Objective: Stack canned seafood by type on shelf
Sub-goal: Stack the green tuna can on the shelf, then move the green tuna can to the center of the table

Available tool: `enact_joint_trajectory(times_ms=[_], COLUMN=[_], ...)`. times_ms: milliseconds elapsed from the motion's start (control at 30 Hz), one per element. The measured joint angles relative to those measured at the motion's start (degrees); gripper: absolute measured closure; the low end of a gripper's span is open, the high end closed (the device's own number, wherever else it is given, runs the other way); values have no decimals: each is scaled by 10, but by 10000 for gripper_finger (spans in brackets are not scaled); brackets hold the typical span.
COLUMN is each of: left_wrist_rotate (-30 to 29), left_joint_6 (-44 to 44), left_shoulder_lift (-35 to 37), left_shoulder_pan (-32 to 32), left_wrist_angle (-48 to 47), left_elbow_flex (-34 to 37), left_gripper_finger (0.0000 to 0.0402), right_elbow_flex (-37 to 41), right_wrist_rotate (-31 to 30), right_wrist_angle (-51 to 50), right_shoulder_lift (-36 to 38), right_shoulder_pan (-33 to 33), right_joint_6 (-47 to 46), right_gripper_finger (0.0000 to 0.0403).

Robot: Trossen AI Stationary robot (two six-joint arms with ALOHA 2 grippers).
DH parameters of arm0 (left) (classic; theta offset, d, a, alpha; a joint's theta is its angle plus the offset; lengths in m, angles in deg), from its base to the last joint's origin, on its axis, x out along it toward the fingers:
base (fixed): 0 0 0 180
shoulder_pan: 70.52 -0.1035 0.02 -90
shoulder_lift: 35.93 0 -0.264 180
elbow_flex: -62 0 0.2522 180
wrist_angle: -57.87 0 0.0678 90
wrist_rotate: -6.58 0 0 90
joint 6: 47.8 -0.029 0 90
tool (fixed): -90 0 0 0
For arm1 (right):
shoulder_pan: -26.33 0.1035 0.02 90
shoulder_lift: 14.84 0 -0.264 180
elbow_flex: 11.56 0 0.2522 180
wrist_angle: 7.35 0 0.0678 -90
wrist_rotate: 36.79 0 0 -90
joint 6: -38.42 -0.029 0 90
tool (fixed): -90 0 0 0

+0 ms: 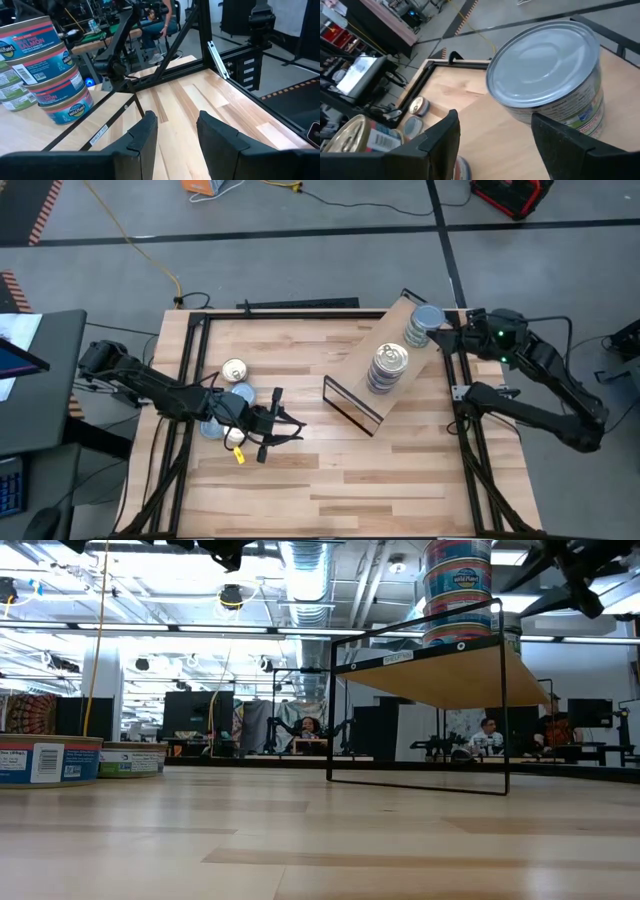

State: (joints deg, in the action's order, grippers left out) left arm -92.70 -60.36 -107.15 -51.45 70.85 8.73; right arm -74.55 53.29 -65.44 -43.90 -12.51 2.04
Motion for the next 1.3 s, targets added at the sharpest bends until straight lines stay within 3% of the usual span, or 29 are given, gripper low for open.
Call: enact_joint_trajectory(times_ms=[367,600,767,867,967,1100,1300], left_wrist_rotate=[0,11,-68,-122,-133,-132,-191], left_joint_6=[-1,-3,26,75,155,253,289], left_shoulder_lift=[0,17,44,55,57,57,57], left_shoulder_pan=[0,19,33,32,32,42,72], left_wrist_angle=[-9,-70,-179,-305,-423,-529,-577], left_elbow_flex=[0,-1,-35,-64,-99,-133,-147], left_gripper_finger=[272,272,272,272,272,272,272], right_elbow_flex=[-1,-46,-49,-49,-49,-52,-58], right_wrist_rotate=[-4,16,42,42,37,-40,-254], right_wrist_angle=[8,18,113,178,246,276,310], right_shoulder_lift=[-27,5,2,-28,-66,-113,-182], right_shoulder_pan=[13,76,169,235,303,394,511], right_joint_6=[-5,5,56,110,174,266,386], right_gripper_finger=[131,131,131,131,131,131,131])
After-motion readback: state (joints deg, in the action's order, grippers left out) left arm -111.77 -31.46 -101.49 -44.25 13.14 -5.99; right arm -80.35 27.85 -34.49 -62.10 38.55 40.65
